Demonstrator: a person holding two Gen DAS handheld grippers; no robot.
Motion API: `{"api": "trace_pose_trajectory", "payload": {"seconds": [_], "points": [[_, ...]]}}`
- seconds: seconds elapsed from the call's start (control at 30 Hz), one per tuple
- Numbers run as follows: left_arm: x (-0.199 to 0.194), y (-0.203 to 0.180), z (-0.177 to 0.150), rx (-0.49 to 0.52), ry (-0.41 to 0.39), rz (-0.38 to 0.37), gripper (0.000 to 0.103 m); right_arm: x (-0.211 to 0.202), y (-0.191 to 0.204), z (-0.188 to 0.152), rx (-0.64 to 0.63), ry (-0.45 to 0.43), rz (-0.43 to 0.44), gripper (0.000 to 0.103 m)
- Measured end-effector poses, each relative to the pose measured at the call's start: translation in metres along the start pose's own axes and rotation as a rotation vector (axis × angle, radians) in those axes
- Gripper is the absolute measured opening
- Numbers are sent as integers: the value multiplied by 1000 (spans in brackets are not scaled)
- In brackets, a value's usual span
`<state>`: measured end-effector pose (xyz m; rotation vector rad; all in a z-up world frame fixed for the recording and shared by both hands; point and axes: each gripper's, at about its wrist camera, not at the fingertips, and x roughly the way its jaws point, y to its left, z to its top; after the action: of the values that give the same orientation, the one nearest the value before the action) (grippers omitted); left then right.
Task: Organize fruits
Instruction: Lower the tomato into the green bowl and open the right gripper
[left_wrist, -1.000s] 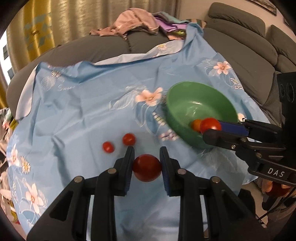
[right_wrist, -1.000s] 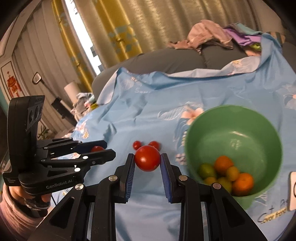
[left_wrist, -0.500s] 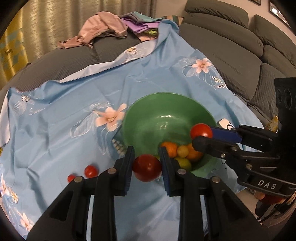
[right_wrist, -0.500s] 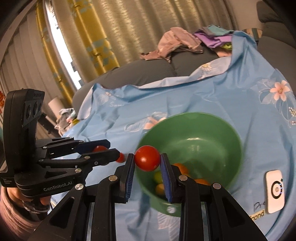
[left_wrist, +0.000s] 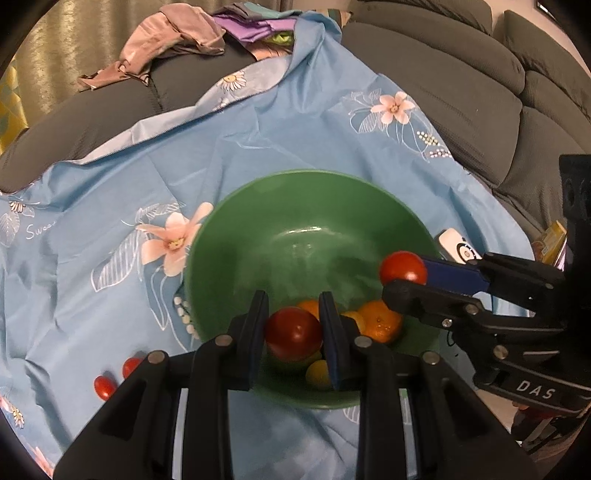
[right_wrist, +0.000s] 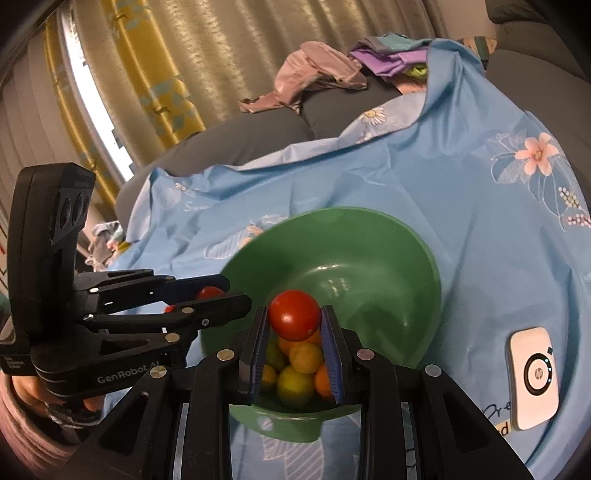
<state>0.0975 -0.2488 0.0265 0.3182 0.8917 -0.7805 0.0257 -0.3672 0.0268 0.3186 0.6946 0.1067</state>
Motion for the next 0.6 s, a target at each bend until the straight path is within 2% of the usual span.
{"api": "trace_pose_trajectory", "payload": {"seconds": [0.27, 0.43, 0.47, 0.5, 0.6], "points": [[15, -1, -4, 18, 34, 11, 29, 7, -6, -3, 13, 29, -15, 30], [12, -2, -5, 26, 24, 25, 29, 7, -6, -3, 25, 36, -29, 30], [11, -2, -5, 28, 21, 31, 36, 6, -6, -4, 26, 39, -35, 30], [10, -3, -6, 29, 18, 37, 47, 6, -5, -3, 27, 40, -42, 30], [2, -2, -8, 31, 3, 69, 61, 1, -3, -3, 27, 35, -53, 30]]}}
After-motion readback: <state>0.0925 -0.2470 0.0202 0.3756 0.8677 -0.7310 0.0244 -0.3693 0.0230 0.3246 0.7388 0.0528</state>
